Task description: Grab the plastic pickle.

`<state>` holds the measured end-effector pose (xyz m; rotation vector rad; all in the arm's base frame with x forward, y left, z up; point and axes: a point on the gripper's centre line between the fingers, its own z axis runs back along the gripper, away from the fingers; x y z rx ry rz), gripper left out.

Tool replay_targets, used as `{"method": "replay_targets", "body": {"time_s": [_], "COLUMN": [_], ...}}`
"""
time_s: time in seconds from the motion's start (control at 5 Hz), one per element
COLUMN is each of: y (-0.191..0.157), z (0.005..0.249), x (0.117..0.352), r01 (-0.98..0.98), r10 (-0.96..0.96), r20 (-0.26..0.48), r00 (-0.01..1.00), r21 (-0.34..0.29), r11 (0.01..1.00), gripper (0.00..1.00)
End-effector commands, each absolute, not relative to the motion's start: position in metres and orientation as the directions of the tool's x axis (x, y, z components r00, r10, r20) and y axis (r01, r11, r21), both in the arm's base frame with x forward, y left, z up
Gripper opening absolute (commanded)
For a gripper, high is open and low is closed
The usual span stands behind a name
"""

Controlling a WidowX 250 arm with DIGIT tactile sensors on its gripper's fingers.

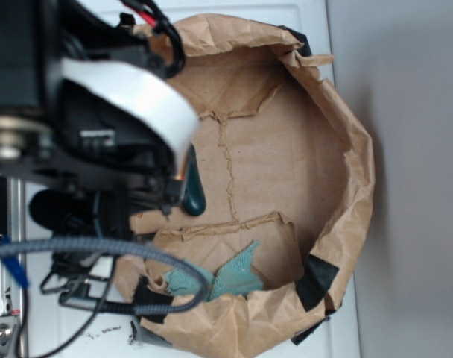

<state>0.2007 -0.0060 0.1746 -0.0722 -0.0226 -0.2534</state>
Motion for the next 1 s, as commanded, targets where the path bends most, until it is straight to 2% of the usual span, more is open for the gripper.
{"method": "replay_targets", "body": {"time_s": [0.0, 0.4, 0.6, 0.8], "y": [-0.009, -0.009, -0.009, -0.007], "z": [0.176, 0.176, 0.163, 0.156], "x": [0.197, 0.197, 0.221, 0.247], "r01": [0.248, 0.248, 0.245, 0.254], "r10": [-0.264, -0.264, -0.257, -0.266], "r20": [-0.094, -0.094, -0.05, -0.026], "r00": [0.96, 0.96, 0.965, 0.964], "r21": [-0.15, -0.15, -0.171, -0.218], "r11": [0.957, 0.957, 0.954, 0.942], "gripper": [1.0, 1.0, 1.0, 1.0]}}
